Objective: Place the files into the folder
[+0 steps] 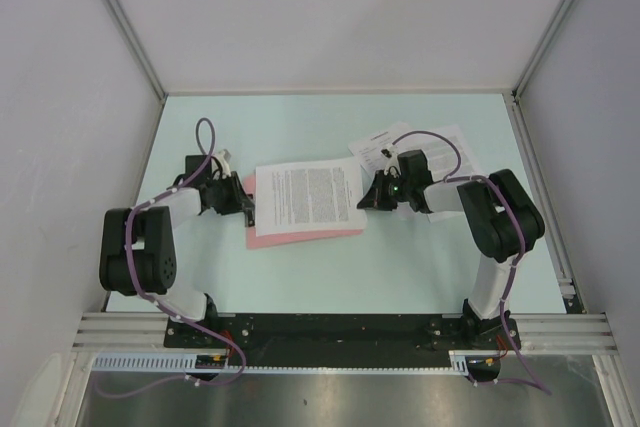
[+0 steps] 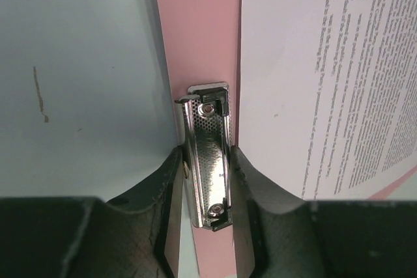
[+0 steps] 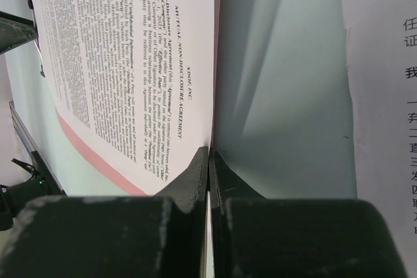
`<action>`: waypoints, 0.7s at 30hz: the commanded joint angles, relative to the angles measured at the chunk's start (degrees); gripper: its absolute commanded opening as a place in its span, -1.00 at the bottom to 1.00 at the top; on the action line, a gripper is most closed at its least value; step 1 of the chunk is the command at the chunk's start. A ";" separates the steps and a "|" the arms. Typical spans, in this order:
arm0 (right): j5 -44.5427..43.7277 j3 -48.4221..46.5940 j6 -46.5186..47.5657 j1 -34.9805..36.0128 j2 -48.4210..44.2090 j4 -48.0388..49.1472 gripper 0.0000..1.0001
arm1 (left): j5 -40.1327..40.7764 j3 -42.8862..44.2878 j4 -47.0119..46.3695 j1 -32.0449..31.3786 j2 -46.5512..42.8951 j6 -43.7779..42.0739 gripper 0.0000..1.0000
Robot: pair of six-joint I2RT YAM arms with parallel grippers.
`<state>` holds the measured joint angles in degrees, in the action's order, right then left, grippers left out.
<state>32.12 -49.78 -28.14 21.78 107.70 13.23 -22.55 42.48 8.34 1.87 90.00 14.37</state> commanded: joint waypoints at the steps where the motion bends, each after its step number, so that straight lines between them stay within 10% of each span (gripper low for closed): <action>1: -7.77 1.44 3.88 1.07 4.19 -6.29 -1.00 | -0.67 0.93 12.39 -3.80 -1.48 -2.51 -1.00; 7: -7.77 1.18 3.27 3.35 2.43 -6.55 -1.00 | 5.14 4.10 15.04 -7.75 -0.79 -1.01 -0.90; 14: -7.77 -0.05 5.37 3.36 2.61 -9.27 -1.00 | 11.29 5.77 17.06 -11.00 -0.96 0.66 0.34; 21: -7.95 0.03 6.17 3.71 0.93 -11.56 -1.00 | 17.27 7.44 20.74 -12.33 0.79 0.57 0.29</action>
<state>28.49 -51.27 -25.12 23.79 107.02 10.90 -5.67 48.31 24.47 -9.19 89.21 13.91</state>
